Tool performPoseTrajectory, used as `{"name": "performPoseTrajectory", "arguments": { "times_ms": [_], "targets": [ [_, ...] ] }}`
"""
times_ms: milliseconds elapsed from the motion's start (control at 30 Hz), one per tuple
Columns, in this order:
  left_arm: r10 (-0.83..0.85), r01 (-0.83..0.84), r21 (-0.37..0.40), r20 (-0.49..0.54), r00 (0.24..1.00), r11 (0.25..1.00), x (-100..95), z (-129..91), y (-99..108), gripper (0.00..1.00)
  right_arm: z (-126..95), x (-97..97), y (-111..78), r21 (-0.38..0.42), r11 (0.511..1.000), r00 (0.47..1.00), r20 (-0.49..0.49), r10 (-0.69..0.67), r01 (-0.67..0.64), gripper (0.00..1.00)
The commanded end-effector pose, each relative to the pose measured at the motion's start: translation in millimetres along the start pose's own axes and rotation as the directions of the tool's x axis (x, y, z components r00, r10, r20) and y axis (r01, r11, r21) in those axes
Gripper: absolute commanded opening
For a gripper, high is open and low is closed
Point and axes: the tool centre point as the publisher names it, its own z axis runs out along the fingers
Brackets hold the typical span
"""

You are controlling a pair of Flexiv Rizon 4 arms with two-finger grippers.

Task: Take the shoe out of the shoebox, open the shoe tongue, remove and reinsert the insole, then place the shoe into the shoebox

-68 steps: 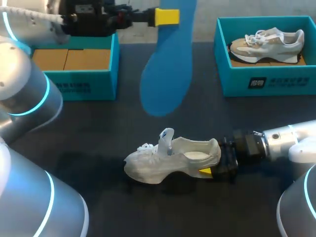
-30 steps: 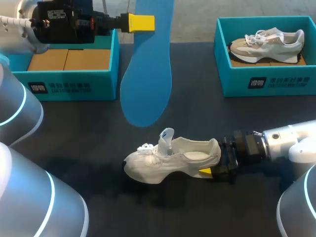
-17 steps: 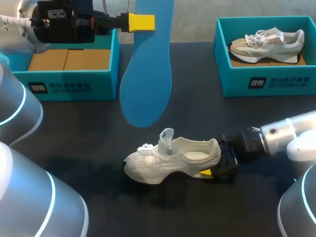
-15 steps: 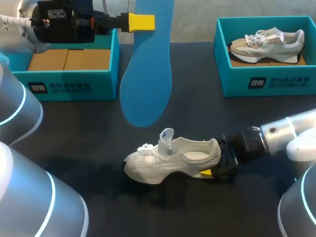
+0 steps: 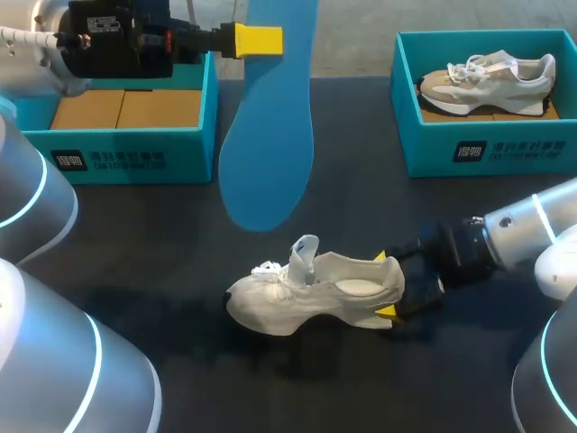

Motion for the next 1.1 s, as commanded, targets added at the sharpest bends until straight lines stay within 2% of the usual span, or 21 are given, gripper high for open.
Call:
{"name": "performPoseTrajectory", "arguments": {
  "times_ms": [33,200,400,600,667,867,1100],
  "targets": [
    [0.000,0.000,0.000,-0.002,1.000,1.000,-1.6,2,-1,0.00,-15,5.8,15.6,0.227,0.974,1.000,-0.006,0.011,-0.010,1.00],
    [0.000,0.000,0.000,-0.002,1.000,1.000,-1.6,2,-1,0.00,-24,4.1,25.4,0.369,0.928,0.999,0.010,0.040,-0.041,1.00],
    [0.000,0.000,0.000,-0.002,1.000,1.000,-1.6,2,-1,0.00,-26,-0.5,34.6,0.531,0.844,0.996,0.012,0.085,-0.079,1.00],
    [0.000,0.000,0.000,-0.002,1.000,1.000,-1.6,2,-1,0.00,-26,-4.0,42.0,0.644,0.760,0.994,0.005,0.112,-0.089,1.00],
    [0.000,0.000,0.000,-0.002,1.000,1.000,-1.6,2,-1,0.00,-25,-5.8,41.9,0.667,0.740,0.993,0.002,0.114,-0.086,1.00],
    [0.000,0.000,0.000,-0.002,1.000,1.000,-1.6,2,-1,0.00,-25,-5.3,43.3,0.767,0.637,0.993,0.000,0.120,-0.077,1.00],
    [0.000,0.000,0.000,-0.002,1.000,1.000,-1.6,2,-1,0.00,-26,12.0,41.9,0.804,0.594,0.997,-0.030,0.075,-0.021,1.00]
  ]
}}
